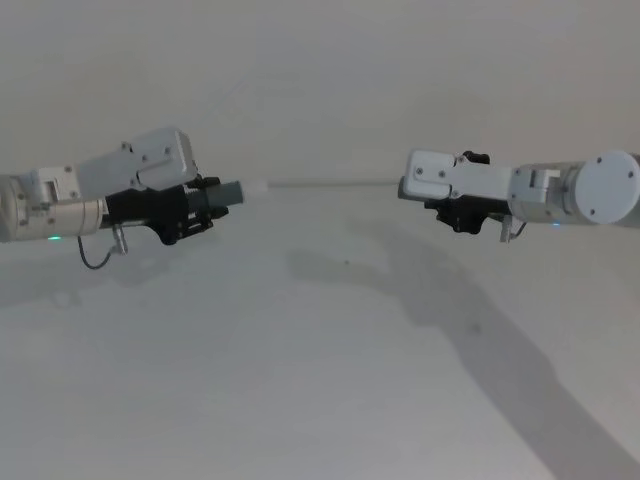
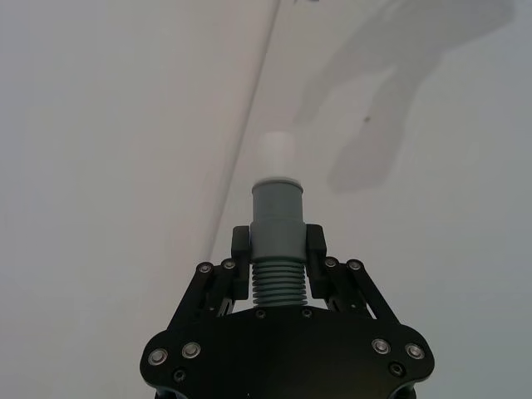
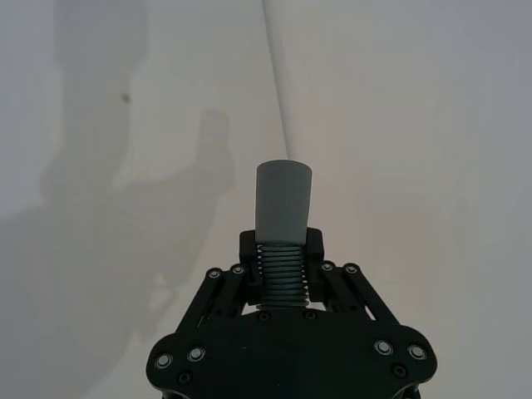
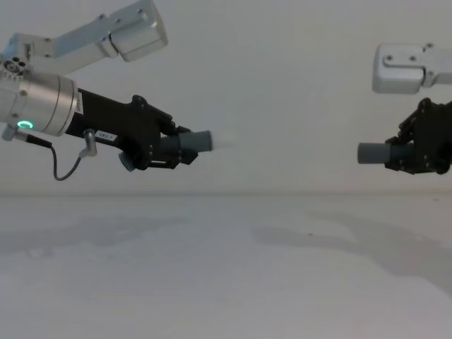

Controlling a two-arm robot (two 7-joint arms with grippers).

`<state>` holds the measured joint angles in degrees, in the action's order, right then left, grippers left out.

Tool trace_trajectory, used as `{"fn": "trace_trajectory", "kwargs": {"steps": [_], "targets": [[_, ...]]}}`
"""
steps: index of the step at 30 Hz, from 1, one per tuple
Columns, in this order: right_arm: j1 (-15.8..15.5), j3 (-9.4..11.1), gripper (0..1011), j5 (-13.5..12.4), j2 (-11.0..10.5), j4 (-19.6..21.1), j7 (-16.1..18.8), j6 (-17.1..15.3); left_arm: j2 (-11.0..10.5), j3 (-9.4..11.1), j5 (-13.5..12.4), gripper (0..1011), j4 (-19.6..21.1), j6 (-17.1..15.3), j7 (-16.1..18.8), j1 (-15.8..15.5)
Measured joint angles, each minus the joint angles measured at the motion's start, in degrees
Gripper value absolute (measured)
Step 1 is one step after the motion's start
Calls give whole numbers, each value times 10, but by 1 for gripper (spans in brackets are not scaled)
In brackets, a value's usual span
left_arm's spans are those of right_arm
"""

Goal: Use both hands to pick up one end of the pipe from the table, align the ends, and insert them.

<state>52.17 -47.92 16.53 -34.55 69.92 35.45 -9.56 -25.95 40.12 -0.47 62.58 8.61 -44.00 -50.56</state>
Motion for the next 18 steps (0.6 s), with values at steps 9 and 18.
{"fn": "trace_trajectory", "kwargs": {"steps": [9, 18], "targets": [[-16, 12, 286, -17, -17, 67, 18, -6, -12, -1, -1, 358, 39, 20, 5, 18], [-27, 17, 286, -30, -26, 111, 38, -4, -21, -4, -8, 358, 65, 43, 16, 34]]}}
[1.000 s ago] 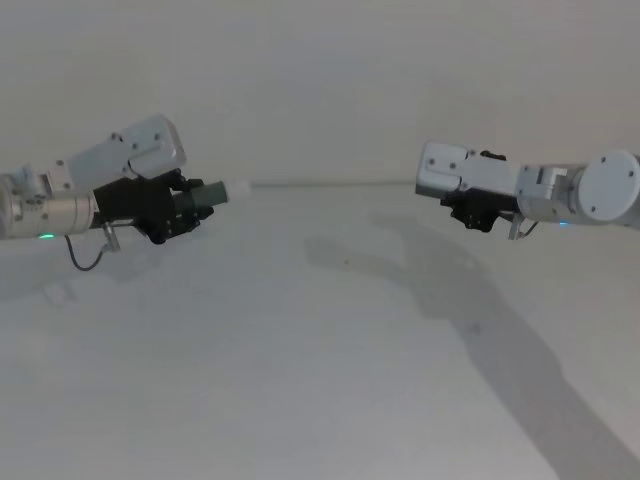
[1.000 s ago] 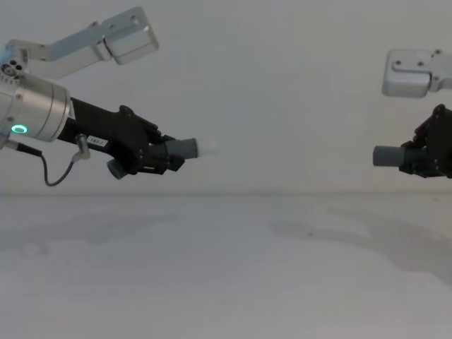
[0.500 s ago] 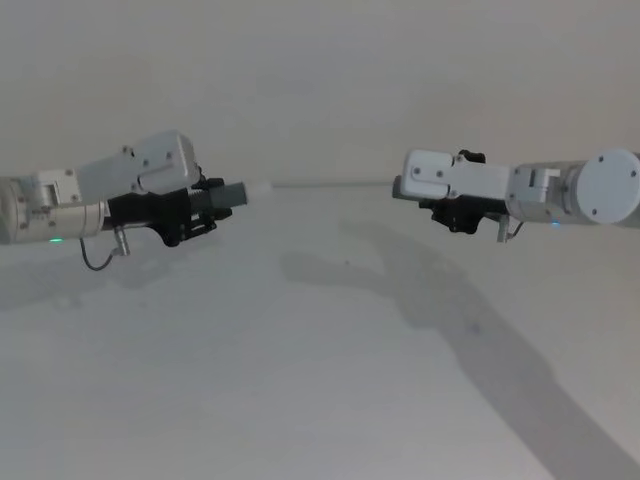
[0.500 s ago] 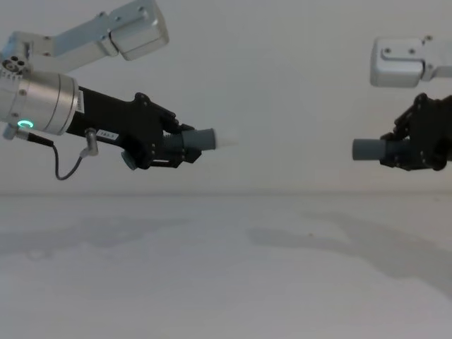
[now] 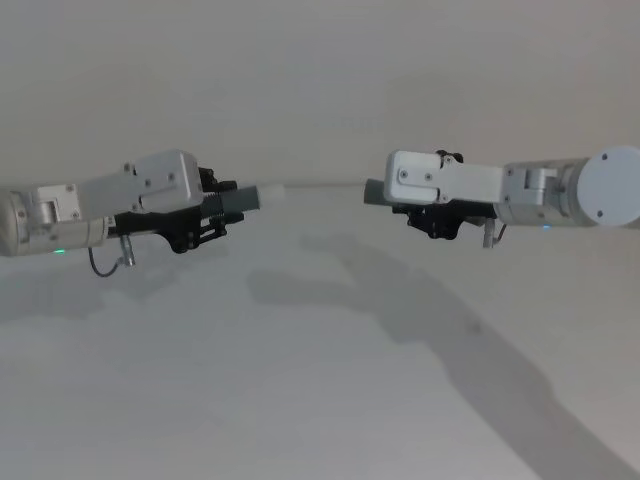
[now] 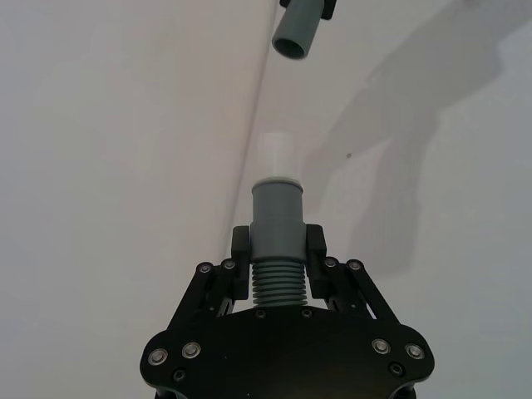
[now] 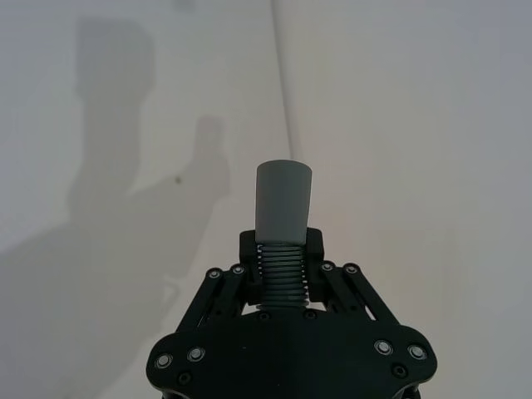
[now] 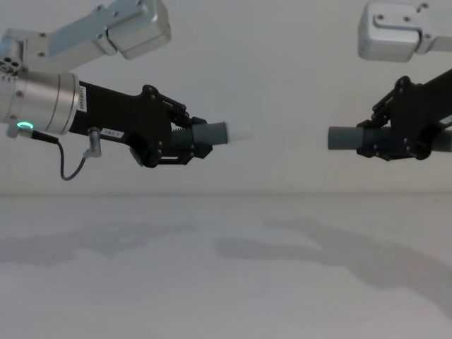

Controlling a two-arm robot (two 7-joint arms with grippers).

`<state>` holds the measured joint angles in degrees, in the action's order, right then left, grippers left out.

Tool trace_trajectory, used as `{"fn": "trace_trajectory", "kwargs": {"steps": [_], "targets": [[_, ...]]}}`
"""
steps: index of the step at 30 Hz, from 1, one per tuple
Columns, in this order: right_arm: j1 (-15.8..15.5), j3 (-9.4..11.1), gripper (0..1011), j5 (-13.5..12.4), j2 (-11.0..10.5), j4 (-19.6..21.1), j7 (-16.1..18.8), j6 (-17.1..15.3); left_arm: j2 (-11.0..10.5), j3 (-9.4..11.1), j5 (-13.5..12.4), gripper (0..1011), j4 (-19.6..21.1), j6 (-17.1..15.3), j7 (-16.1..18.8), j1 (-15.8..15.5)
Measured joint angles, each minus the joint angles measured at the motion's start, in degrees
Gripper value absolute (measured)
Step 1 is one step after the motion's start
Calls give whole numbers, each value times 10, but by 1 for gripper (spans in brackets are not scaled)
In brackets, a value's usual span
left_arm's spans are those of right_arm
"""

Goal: Use both hands to pick up one end of the pipe from the table, align the ends, and insert them.

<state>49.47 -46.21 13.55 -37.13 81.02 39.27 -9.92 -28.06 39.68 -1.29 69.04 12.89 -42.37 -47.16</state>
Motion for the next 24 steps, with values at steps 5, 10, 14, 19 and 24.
{"fn": "trace_trajectory", "kwargs": {"steps": [5, 10, 14, 19, 24], "targets": [[-3, 0, 286, -1, -2, 11, 7, 7, -5, -2, -12, 358, 12, 22, 17, 12], [-6, -1, 286, -1, -3, 17, 12, 13, -10, -5, -27, 358, 22, 47, 38, 24], [-8, -2, 286, 1, -3, 21, 15, 17, -14, -9, -41, 358, 30, 73, 61, 36], [-11, -2, 286, 4, -4, 27, 19, 17, -17, -12, -45, 358, 36, 89, 70, 45], [-13, -1, 286, 6, -4, 32, 20, 16, -18, -15, -37, 358, 38, 91, 64, 48]]}}
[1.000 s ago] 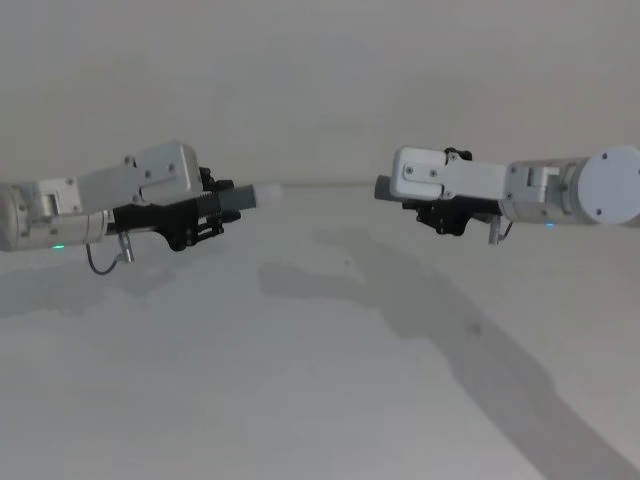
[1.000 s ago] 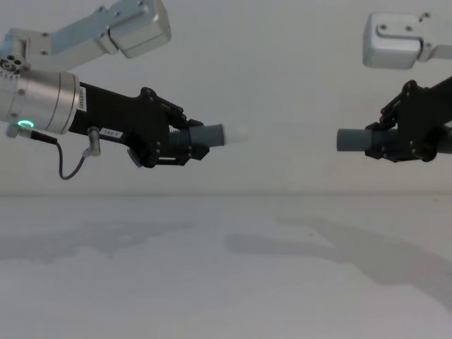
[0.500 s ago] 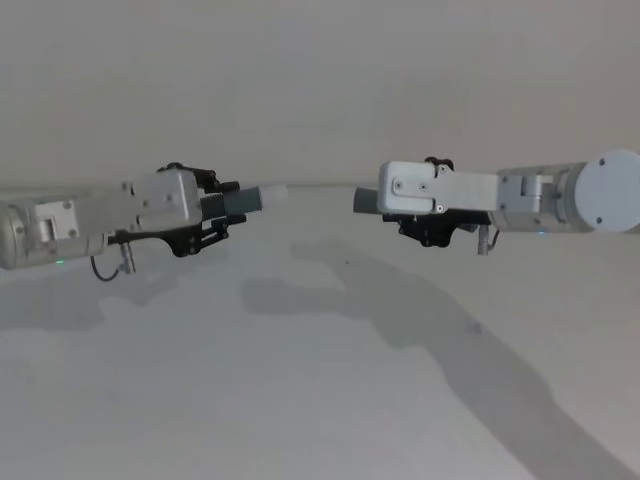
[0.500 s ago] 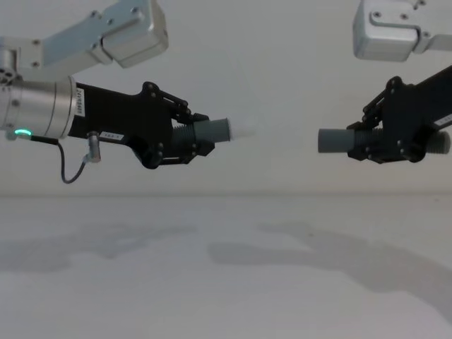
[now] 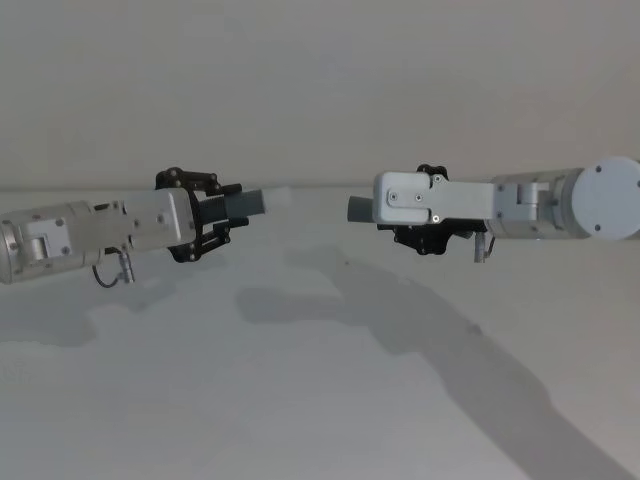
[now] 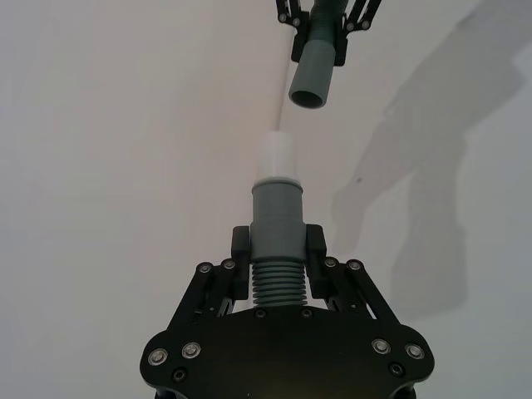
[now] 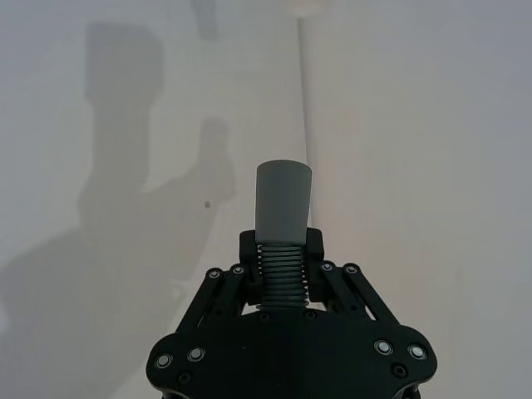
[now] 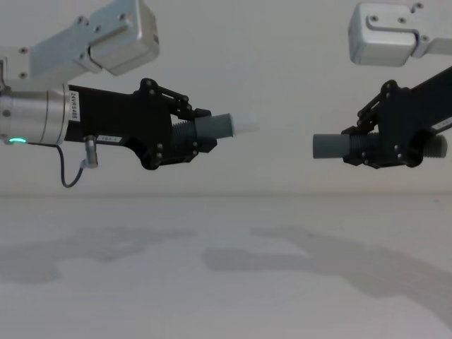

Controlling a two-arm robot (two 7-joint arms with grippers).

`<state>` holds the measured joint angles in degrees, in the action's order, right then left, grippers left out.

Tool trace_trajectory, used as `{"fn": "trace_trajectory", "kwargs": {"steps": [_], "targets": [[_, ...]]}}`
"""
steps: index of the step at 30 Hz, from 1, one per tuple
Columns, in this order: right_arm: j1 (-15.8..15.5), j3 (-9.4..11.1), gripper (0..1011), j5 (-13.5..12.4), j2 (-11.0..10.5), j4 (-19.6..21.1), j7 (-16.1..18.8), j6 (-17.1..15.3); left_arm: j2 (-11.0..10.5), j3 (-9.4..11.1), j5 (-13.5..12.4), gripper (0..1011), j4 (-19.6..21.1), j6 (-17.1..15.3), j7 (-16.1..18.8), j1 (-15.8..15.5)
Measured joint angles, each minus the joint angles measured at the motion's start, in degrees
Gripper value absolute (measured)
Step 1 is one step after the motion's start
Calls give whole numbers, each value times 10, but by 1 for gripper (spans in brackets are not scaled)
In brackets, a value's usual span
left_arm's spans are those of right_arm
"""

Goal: Use both hands to pick up one end of the pipe from the table, align the ends, and insert them.

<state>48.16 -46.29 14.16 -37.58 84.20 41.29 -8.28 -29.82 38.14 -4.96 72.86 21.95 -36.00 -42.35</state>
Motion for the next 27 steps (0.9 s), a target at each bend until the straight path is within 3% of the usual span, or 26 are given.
{"fn": "trace_trajectory", "kwargs": {"steps": [13, 27], "targets": [[-7, 11, 286, -5, -2, 15, 14, -16, 3, -5, 57, 358, -8, -32, -60, -8], [-11, 29, 286, -34, 4, 28, 43, -41, 13, -3, 136, 358, -42, -104, -155, -38]]}}
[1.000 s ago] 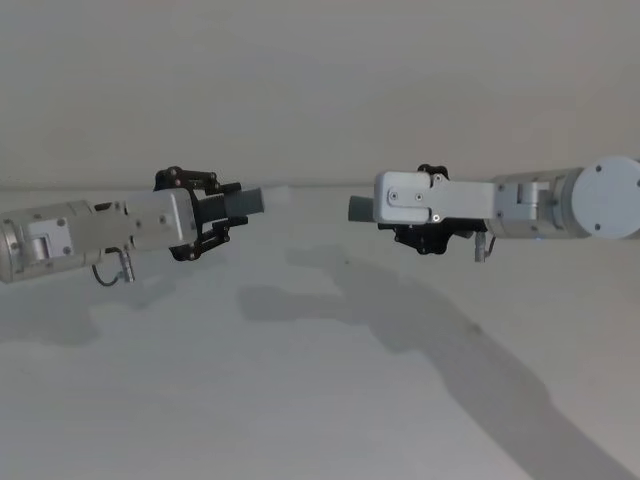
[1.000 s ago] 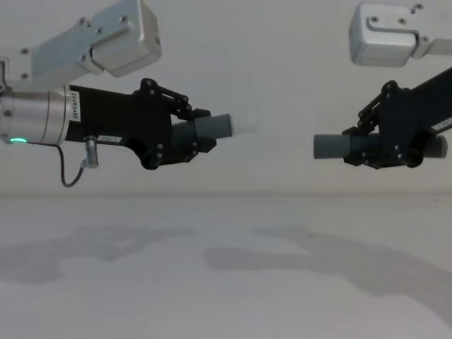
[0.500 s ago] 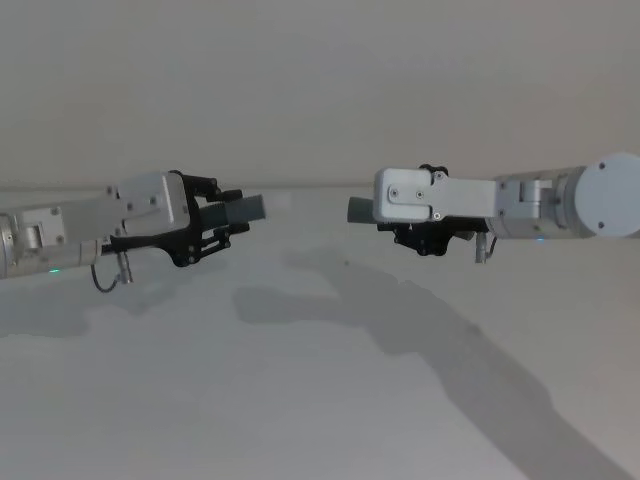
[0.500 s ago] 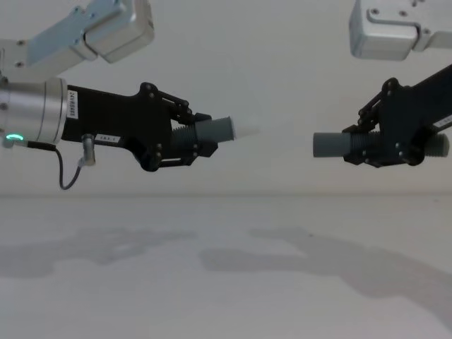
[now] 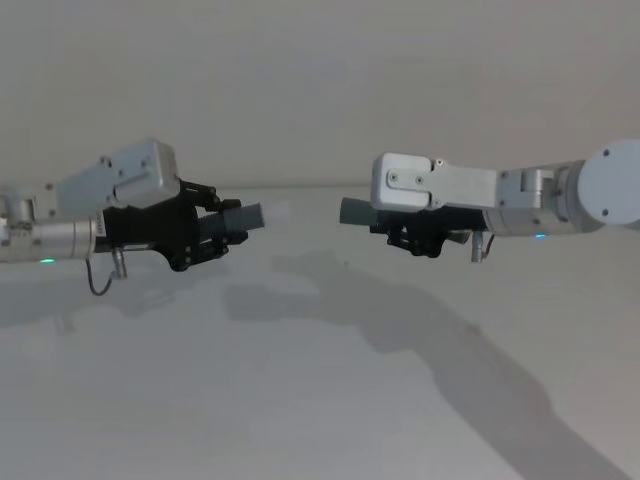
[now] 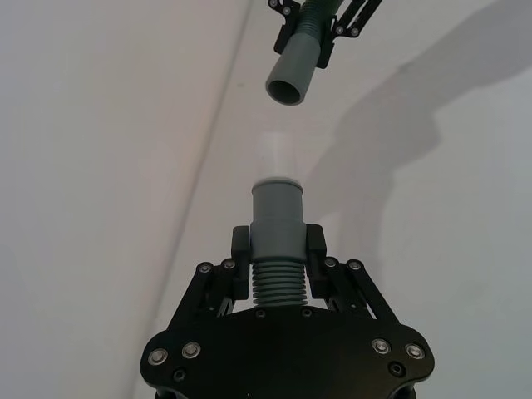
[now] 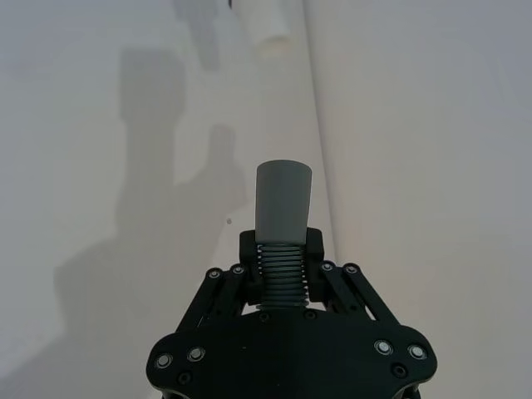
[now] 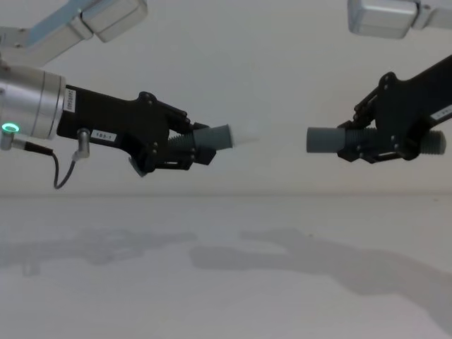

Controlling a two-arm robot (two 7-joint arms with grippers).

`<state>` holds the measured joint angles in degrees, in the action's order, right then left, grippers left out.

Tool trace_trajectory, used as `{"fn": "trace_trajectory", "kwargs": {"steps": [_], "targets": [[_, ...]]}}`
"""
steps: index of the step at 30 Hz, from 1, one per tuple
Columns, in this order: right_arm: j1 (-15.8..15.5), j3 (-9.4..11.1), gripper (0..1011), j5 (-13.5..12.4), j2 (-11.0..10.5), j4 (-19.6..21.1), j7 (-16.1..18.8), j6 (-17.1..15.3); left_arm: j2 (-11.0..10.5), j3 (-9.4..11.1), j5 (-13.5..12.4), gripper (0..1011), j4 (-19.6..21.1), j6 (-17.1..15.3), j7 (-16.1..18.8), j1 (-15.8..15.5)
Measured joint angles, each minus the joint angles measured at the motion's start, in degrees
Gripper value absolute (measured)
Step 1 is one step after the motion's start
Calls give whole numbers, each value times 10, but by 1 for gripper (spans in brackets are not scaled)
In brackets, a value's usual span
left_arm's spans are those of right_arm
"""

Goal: Use both hands to pick up one end of the pipe from the table, align the ends, and insert them.

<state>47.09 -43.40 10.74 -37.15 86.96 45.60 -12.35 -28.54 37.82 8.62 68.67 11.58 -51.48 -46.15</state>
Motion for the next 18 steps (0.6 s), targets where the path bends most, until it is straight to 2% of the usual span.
{"fn": "trace_trajectory", "kwargs": {"steps": [9, 18], "targets": [[1, 6, 286, -11, 9, 1, 12, -10, 9, 6, 46, 358, -29, -53, -65, -26], [7, 2, 286, -14, 15, -3, 25, -17, 20, 16, 86, 358, -62, -110, -133, -55]]}}
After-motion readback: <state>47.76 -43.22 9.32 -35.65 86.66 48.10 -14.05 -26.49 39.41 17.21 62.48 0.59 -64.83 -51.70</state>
